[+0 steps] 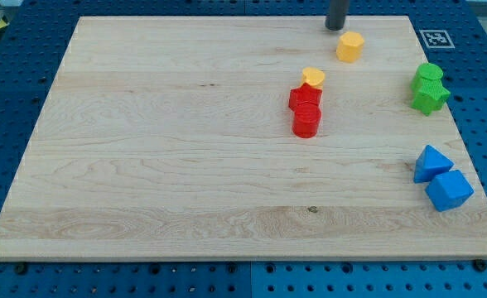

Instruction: Slide the yellow hexagon to the line of blocks

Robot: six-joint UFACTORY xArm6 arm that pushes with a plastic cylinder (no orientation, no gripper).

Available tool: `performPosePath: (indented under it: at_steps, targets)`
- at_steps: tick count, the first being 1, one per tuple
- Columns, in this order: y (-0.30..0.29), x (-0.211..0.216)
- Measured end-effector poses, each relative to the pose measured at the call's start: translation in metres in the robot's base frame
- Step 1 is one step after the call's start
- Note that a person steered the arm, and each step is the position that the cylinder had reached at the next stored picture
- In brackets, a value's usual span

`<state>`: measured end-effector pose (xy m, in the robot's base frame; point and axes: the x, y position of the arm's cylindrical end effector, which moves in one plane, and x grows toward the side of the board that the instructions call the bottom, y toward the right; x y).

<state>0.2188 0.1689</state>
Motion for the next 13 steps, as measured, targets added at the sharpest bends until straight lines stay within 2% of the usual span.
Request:
performPosePath:
  at_steps: [1, 2, 6, 7, 8, 9, 10, 12, 13]
  targets:
    - [0.026, 0.007]
    - [0.033, 0.037]
    - [-0.017, 0.051]
    - [-0.007, 0.051]
    - [0.027, 0.059]
    - [0.013, 0.089]
    - [-0.018, 0.088]
    - [-0.031, 0.053]
    - [-0.059, 0.053]
